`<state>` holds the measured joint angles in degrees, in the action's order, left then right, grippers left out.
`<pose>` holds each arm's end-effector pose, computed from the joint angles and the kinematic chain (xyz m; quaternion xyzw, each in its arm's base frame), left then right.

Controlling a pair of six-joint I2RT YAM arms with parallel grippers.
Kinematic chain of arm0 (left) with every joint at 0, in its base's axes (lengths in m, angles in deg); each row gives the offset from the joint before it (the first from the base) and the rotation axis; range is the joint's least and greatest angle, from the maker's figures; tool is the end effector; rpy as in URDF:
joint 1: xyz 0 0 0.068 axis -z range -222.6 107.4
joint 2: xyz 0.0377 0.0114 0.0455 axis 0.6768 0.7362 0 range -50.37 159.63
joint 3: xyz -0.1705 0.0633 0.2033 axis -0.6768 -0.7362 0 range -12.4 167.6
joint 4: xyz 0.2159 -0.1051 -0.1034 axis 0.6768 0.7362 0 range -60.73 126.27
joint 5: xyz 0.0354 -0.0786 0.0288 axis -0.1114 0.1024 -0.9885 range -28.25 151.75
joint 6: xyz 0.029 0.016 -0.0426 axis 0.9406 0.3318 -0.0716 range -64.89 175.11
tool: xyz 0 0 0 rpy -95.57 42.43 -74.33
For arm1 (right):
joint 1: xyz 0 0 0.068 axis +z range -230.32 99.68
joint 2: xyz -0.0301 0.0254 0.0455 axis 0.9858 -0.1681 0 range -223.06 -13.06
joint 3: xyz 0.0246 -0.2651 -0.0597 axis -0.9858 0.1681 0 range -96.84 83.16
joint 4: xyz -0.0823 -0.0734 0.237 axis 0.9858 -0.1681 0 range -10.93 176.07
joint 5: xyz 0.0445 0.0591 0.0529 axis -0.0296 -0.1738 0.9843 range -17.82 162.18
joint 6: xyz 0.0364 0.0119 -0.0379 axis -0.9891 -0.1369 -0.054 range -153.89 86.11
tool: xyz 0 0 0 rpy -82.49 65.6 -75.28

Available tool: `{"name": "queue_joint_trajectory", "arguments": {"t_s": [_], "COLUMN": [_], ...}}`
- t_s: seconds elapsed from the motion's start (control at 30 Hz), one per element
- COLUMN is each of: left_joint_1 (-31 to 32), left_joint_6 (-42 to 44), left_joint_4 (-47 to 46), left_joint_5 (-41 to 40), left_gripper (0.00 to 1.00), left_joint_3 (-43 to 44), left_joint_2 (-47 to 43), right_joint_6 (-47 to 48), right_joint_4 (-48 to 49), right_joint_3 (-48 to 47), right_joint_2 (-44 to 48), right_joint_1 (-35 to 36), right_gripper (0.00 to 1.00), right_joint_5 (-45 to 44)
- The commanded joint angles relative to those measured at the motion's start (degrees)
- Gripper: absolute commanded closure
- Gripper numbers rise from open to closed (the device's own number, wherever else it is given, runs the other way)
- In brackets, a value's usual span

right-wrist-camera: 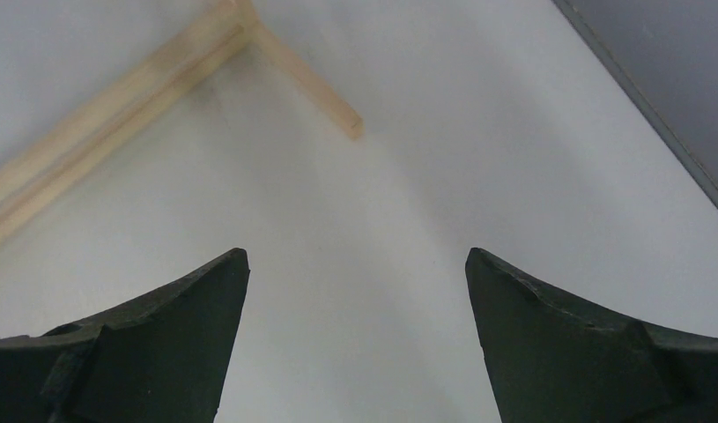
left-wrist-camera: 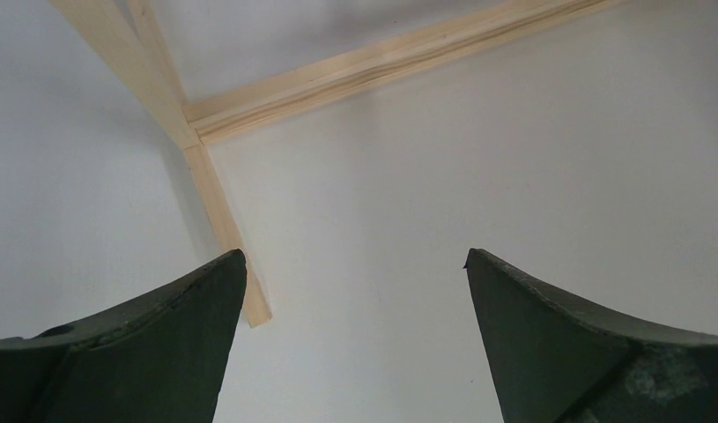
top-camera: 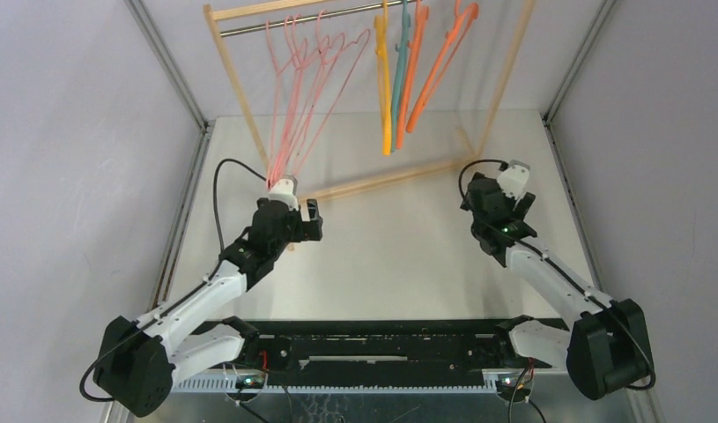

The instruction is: Organize the hangers

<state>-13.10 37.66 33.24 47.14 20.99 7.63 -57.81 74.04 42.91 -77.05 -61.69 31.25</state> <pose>0.1986 -0.1020 0.2380 0.0248 0.8549 -0.1015 0.5082 0.2296 0.0528 0.2481 0.1977 0.8257 -0.1351 0.5109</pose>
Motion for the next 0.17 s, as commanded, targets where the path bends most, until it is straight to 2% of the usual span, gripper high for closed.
{"name": "queue_joint_trajectory", "arguments": {"t_s": [0.0,0.13], "left_joint_1": [-0.58,-0.58], "left_joint_6": [1.4,1.17], "left_joint_4": [-0.98,-0.73], "left_joint_5": [0.88,1.02], "left_gripper": [0.0,0.0], "left_joint_3": [-0.65,-0.8], "left_joint_2": [-1.24,-2.1], "right_joint_6": [-2.74,-2.58], "right_joint_4": [-4.8,-4.79], "right_joint_3": [-2.07,-1.62], "right_joint_2": [-1.77,-0.52], "right_joint_1": [3.22,2.9], "right_gripper": [0.0,0.0], "right_joint_5": [-6.37,-5.41]}}
